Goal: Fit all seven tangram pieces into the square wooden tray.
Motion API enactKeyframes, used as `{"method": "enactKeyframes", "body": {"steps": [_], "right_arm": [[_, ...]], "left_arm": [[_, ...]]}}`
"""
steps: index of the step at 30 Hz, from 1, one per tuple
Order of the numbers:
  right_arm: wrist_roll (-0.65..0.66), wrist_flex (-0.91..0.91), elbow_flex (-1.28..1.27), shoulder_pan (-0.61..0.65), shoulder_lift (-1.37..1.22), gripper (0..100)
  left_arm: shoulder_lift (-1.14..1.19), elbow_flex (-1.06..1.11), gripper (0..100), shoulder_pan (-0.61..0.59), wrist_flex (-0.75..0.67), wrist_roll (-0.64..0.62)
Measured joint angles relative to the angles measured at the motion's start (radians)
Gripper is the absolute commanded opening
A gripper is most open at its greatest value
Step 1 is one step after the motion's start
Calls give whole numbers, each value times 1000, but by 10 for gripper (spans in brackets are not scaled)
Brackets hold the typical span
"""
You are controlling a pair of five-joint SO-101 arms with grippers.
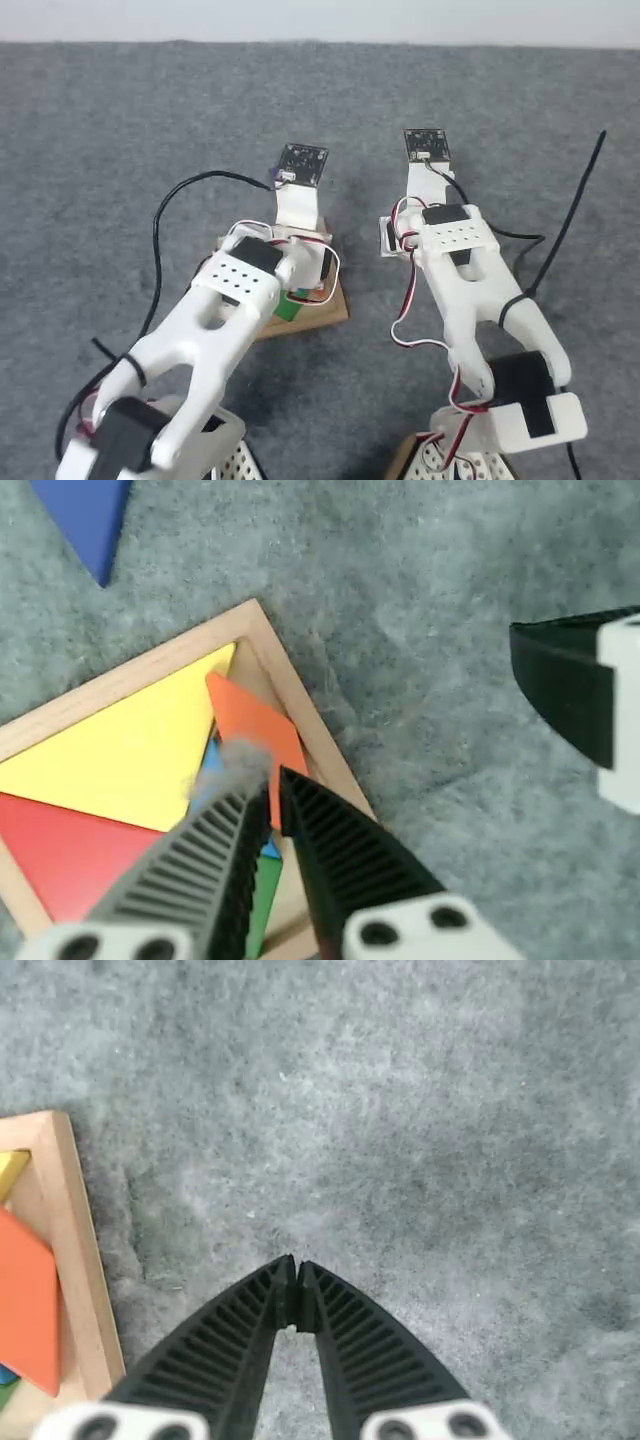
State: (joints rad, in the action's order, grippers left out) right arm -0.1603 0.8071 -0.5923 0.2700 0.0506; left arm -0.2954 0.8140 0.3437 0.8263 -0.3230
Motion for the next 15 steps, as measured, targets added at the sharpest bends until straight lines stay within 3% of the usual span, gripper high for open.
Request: {"method": "enactKeyframes", "body": {"steps": [8,11,15], "right_arm": [[0,0,0,0,0,9],[0,9,6,2,0,17],[3,149,101,66,0,91]], "left_arm": [[-6,0,12,-52,0,3],[-6,-12,12,-167,38,3],[-6,-44,12,-385,132,9]]}}
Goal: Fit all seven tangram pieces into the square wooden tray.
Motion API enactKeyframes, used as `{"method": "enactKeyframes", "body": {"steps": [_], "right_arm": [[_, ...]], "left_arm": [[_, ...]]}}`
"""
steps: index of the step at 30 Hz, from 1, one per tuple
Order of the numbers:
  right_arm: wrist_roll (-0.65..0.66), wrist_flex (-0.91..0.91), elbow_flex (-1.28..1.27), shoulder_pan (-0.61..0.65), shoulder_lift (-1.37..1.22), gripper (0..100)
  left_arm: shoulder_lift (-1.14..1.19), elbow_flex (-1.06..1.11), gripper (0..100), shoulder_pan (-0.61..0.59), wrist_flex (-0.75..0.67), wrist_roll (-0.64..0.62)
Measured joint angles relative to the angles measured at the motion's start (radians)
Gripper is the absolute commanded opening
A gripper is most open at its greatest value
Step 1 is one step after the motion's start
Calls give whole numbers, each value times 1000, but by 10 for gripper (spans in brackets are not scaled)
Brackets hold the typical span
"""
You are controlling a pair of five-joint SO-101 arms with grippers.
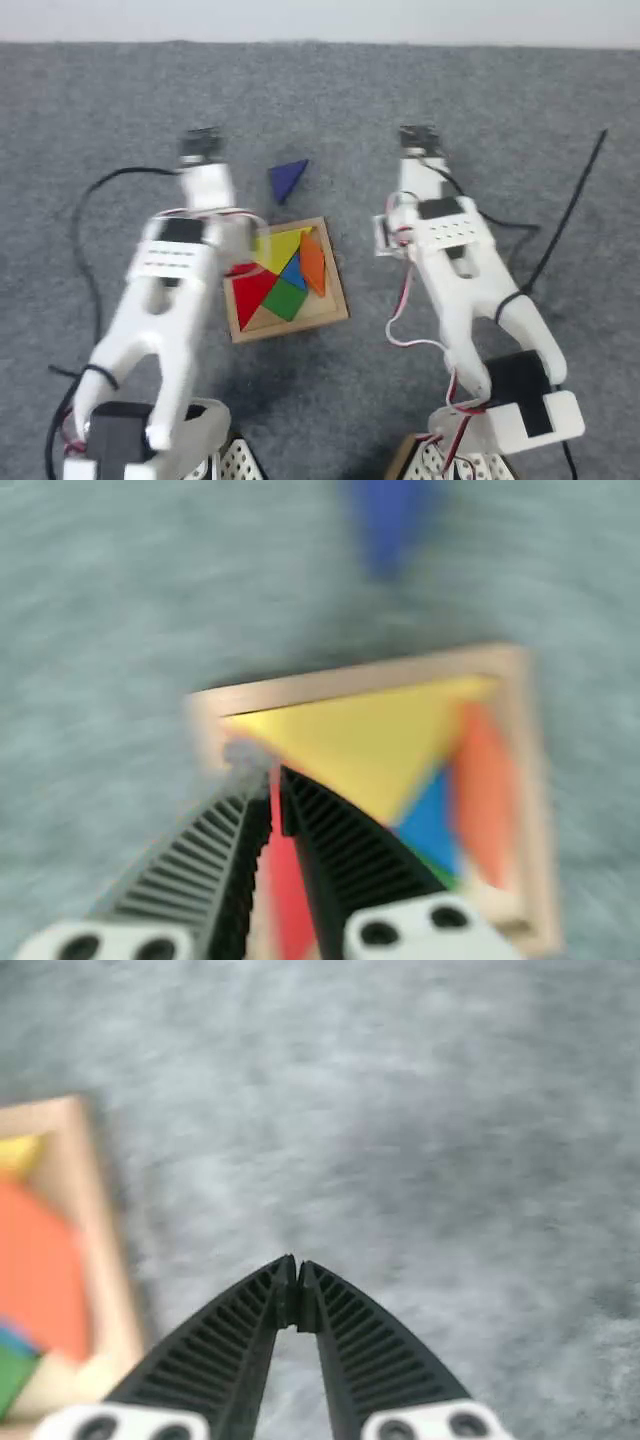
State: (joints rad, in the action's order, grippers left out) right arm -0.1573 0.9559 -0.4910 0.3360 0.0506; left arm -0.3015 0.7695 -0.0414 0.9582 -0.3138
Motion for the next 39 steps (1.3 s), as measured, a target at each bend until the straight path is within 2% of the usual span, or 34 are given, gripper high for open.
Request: {"method": "enactKeyframes", "body": {"steps": [5,8,11,16,21,25,32,39], "right_arm": [[0,163,155,146,-14,151],[-5,193,236,244,-83,234],[-41,203,311,319,-180,303],[-55,265,486,411,-384,306],[-106,331,712,419,-569,299],[-117,390,829,419,-663,253],[-121,437,861,371,-686,154],[-126,457,861,341,-686,145]], "left_arm": [[0,25,11,-212,14,117],[0,68,11,-302,-15,183],[-2,109,10,-359,-40,236],[-2,123,10,-387,-54,262],[-2,123,10,-390,-54,262],[-2,123,10,-388,-54,262],[-2,124,10,-390,-54,262],[-2,135,10,-374,-54,262]]}}
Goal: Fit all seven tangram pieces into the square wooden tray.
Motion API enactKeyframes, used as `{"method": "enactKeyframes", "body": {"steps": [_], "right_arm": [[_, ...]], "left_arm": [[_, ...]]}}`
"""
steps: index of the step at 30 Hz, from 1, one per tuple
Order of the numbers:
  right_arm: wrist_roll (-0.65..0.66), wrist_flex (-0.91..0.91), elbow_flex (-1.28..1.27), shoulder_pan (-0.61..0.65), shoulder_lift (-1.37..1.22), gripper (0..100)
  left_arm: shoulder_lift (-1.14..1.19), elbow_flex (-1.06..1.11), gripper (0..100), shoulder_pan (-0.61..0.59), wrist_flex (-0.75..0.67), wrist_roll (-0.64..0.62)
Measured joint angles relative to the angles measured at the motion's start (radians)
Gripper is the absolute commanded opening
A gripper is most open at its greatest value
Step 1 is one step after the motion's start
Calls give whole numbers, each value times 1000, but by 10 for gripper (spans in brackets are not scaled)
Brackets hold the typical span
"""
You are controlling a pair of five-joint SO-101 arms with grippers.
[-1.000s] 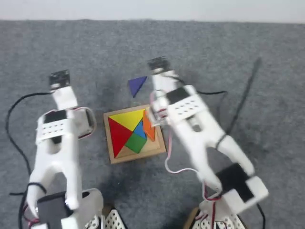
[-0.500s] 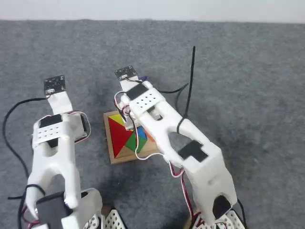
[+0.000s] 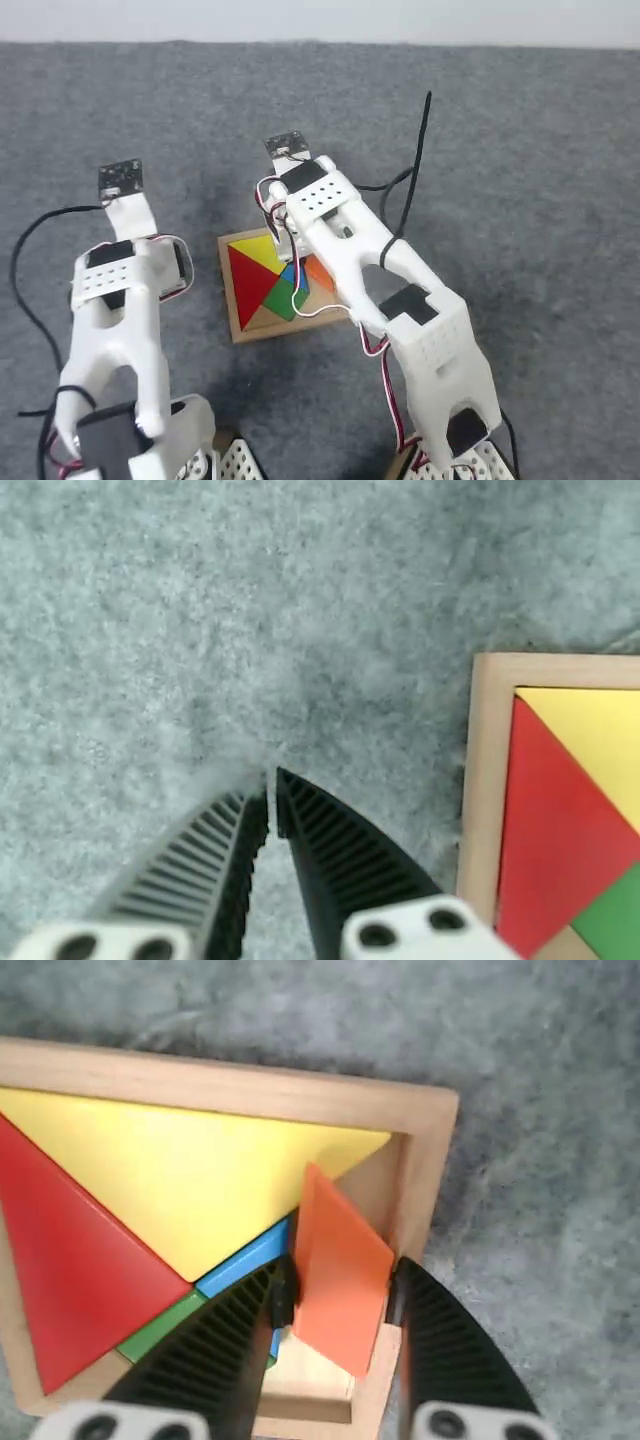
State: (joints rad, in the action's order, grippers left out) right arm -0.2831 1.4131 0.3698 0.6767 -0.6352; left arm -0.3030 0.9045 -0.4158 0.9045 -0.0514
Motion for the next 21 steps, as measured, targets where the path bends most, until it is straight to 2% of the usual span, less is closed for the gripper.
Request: {"method": "enactKeyframes", "body": {"steps": [8,21], "right_arm": [[0,11,9,-2,0,145],[0,48,9,-75,3,144]], "left_arm": [[0,0,10,-3,0,0],[0,0,11,-3,0,8]]}}
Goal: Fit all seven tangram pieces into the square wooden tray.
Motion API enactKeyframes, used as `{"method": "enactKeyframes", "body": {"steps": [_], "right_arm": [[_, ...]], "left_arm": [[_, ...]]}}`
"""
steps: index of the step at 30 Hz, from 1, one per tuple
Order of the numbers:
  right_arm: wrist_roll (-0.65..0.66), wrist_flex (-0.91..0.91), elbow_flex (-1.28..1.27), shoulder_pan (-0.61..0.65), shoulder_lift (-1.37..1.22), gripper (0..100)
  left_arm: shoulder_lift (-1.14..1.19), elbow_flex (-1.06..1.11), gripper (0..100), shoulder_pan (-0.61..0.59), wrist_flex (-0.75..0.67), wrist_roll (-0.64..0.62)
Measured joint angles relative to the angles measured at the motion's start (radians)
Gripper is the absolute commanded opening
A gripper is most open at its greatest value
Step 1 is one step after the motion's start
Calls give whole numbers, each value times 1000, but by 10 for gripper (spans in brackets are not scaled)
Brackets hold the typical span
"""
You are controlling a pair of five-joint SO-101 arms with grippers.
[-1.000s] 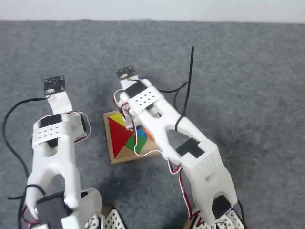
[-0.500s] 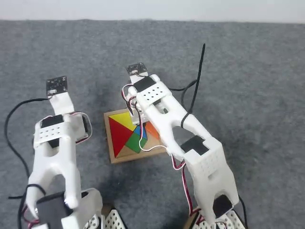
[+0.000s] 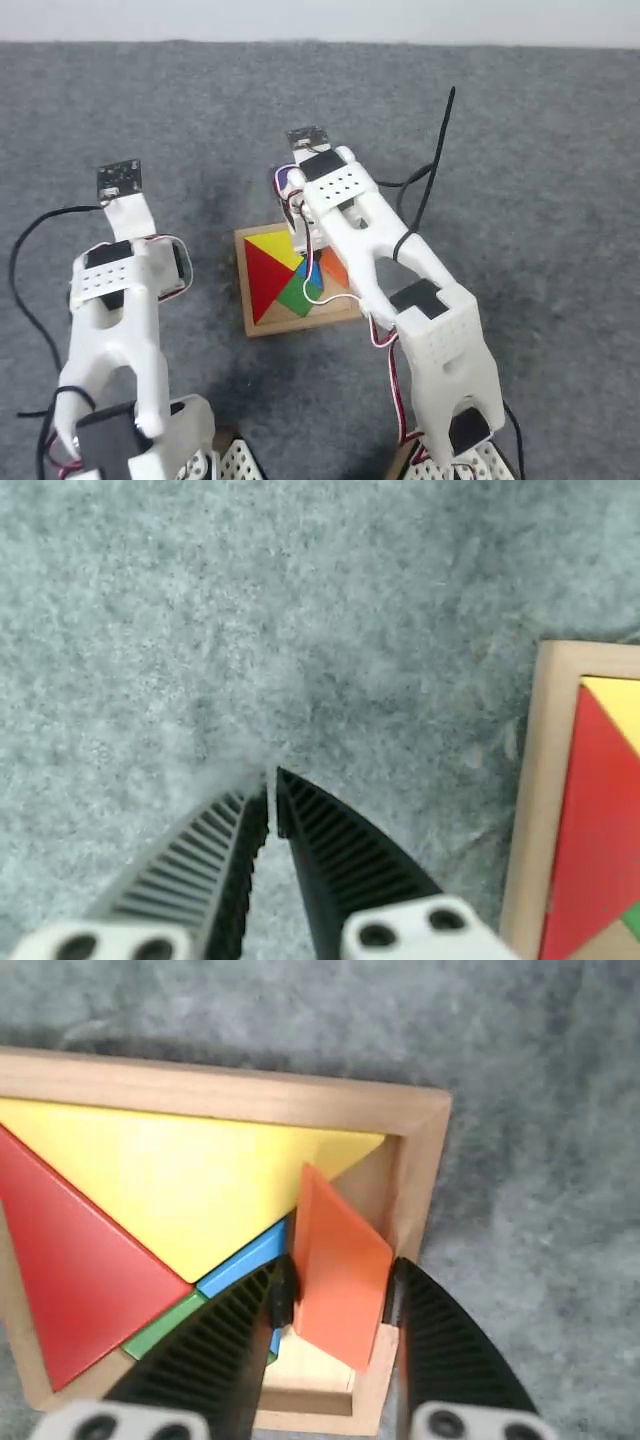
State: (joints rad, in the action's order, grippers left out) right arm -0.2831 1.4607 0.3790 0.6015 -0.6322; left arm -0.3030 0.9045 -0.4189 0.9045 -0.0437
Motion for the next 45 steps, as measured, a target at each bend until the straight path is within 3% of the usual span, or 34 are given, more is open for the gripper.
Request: {"method": "enactKeyframes", "body": {"steps": [18,25,30,35,37,41,45], "right_arm": [[8,49,0,-138,104,143],[40,71,0,-150,104,23],[41,71,0,-161,124,90],[25,71,0,-84,144,307],[23,63,0,-28,143,344],[-5,8,0,34,94,292],[-12,-48,5,18,25,224]], "left_arm": [[0,0,11,2,0,15],[0,0,11,3,0,15],[0,0,11,3,0,15],[0,0,11,3,0,15],[0,0,11,3,0,15],[0,0,11,3,0,15],[0,12,11,3,-9,15]]}}
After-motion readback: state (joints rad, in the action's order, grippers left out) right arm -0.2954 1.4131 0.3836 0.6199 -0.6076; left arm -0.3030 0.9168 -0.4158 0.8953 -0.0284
